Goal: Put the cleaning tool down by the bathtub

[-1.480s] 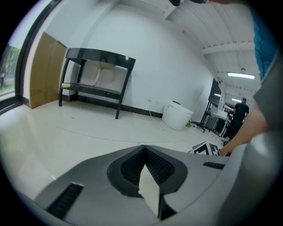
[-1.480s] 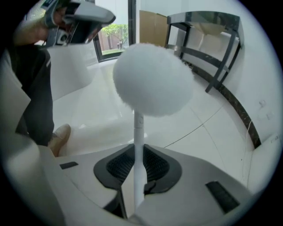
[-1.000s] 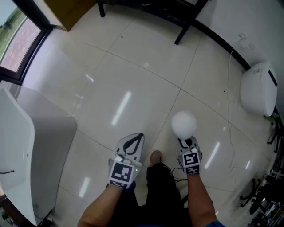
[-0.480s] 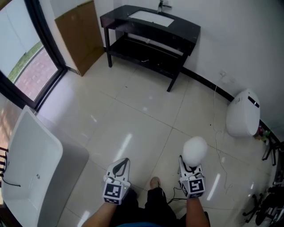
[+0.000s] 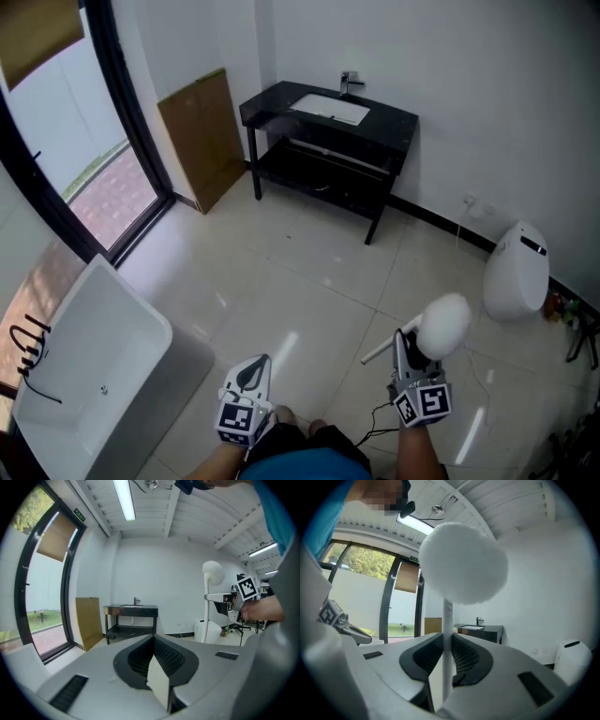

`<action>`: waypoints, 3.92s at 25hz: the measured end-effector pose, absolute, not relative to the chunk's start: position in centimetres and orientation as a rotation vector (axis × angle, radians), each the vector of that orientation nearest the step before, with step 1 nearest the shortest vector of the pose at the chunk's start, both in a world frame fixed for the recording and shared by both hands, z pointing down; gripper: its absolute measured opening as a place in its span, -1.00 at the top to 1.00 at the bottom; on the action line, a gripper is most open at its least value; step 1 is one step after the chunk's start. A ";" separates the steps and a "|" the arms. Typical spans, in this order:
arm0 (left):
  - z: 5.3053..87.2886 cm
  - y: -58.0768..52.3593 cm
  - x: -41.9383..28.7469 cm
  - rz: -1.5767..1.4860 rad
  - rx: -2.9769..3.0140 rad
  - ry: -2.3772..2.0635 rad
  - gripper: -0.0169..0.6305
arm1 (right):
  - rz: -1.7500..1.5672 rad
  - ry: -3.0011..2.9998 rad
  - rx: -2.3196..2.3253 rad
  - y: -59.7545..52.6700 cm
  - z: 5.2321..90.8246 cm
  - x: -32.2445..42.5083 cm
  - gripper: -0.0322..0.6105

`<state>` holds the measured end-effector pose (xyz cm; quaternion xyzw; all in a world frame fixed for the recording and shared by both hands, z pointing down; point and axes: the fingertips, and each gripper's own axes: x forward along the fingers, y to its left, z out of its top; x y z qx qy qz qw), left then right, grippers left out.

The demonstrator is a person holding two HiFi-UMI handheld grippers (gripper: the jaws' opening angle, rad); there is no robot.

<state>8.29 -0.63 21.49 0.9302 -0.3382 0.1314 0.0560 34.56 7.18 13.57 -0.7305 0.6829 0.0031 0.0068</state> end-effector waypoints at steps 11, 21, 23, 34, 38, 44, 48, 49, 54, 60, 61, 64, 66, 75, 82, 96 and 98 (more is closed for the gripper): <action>17.2 4.3 1.7 0.375 2.682 -1.367 0.95 | -0.099 2.161 -1.975 7.0 11.0 31.2 0.66; 16.7 5.6 -15.6 0.295 2.545 -1.588 0.95 | -0.254 2.238 -1.736 3.8 9.9 14.4 0.66; 16.0 5.8 -19.9 0.289 2.531 -1.625 0.95 | -0.311 2.235 -1.695 3.1 9.8 10.1 0.66; 18.2 7.9 -40.4 0.261 2.365 -1.817 0.95 | -0.596 2.273 -1.481 0.4 14.3 -10.7 0.66; 19.0 7.7 -44.0 0.297 2.254 -1.936 0.95 | -0.762 2.275 -1.376 -2.0 17.2 -14.2 0.66; 19.1 7.2 -46.3 0.311 2.173 -1.998 0.95 | -1.086 2.166 -1.281 -6.5 24.8 -19.4 0.66; 21.1 7.6 -50.1 0.346 2.129 -1.999 0.95 | -1.290 2.061 -1.266 -6.9 29.2 -24.4 0.66; 21.8 7.8 -51.2 0.349 2.115 -1.994 0.95 | -1.339 2.037 -1.269 -6.4 30.4 -25.5 0.66; 28.1 6.1 -55.1 0.391 2.109 -1.866 0.95 | -1.440 1.963 -1.344 -6.3 35.8 -29.0 0.66; 32.5 3.1 -59.2 0.441 2.208 -1.758 0.95 | -1.543 1.852 -1.381 -6.7 42.0 -35.1 0.66; 33.4 2.8 -60.0 0.433 2.205 -1.751 0.95 | -1.559 1.850 -1.386 -7.0 43.4 -36.3 0.66; 37.3 1.9 -61.7 0.413 2.161 -1.737 0.95 | -1.618 1.833 -1.403 -8.8 48.8 -39.2 0.66; 40.2 1.8 -62.3 0.424 2.130 -1.737 0.95 | -1.679 1.795 -1.412 -9.6 53.2 -40.7 0.66; 52.7 -0.7 -62.0 0.448 2.072 -1.680 0.95 | -1.877 1.582 -1.423 -12.4 70.7 -43.8 0.66; 56.2 -1.9 -62.5 0.436 2.049 -1.666 0.95 | -1.944 1.551 -1.459 -13.8 77.1 -45.1 0.66; 59.4 0.8 -61.7 0.448 2.001 -1.576 0.95 | -2.145 1.643 -1.267 -7.1 83.8 -46.6 0.48; 59.3 1.5 -62.0 0.489 1.992 -1.567 0.95 | -2.093 1.719 -1.236 -8.4 82.9 -46.9 0.56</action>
